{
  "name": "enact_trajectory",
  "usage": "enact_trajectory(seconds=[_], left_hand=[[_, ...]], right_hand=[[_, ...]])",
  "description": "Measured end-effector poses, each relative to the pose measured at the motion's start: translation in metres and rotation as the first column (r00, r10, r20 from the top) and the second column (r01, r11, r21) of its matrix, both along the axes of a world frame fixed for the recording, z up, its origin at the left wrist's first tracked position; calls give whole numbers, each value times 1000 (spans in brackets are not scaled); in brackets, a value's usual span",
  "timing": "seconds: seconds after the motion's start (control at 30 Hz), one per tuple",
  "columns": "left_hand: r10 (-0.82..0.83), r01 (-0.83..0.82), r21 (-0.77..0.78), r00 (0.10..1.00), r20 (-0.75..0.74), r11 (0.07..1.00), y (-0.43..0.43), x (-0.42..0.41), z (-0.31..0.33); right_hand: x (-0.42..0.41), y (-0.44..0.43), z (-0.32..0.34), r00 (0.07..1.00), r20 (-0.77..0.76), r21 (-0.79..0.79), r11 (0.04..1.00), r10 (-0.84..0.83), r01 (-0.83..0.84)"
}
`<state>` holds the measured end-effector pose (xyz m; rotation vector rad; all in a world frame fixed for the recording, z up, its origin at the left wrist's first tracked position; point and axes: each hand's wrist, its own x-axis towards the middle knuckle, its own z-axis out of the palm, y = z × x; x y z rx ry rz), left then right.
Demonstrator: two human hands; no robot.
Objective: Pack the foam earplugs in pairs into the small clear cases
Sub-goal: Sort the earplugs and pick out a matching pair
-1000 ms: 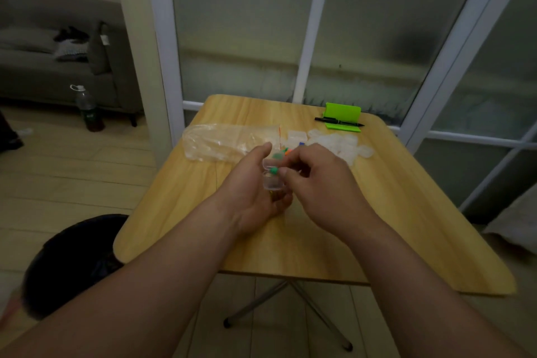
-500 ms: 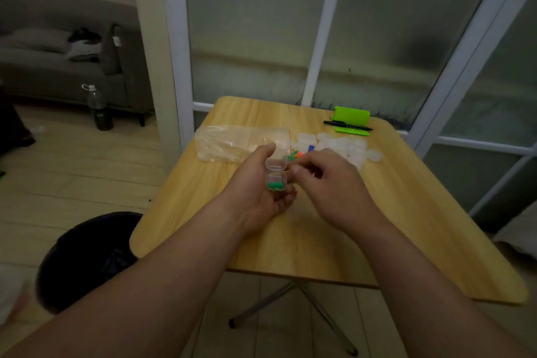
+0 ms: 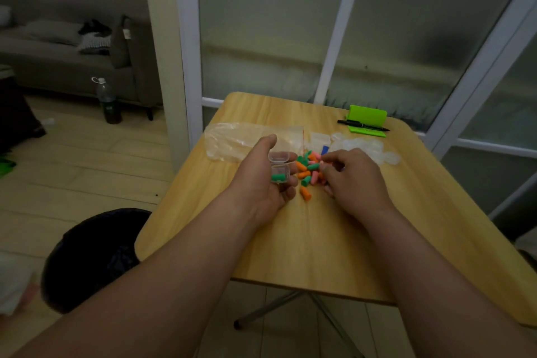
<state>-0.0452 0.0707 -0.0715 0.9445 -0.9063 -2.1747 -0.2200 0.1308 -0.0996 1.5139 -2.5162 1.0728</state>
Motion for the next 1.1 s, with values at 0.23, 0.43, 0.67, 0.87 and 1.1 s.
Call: enact_trajectory(seconds=[0.23, 0.43, 0.67, 0.87, 1.1], left_hand=[[-11, 11, -11, 1000, 18, 1000, -1, -5, -2], [-26, 26, -10, 1000, 9, 1000, 1, -4, -4], [-41, 41, -5, 999, -12, 999, 2, -3, -6], [-23, 23, -11, 1000, 3, 1000, 1, -2, -7], [-104, 104, -3, 995, -13, 995, 8, -5, -2]], right_hand=[[1, -7, 0, 998, -67, 33, 999, -20, 23], [-1, -9, -5, 999, -19, 13, 999, -39, 39], [9, -14, 0, 990, -77, 83, 989, -119, 126], [8, -12, 5, 996, -4, 37, 995, -92, 92], [25, 27, 32, 984, 125, -234, 968, 126, -94]])
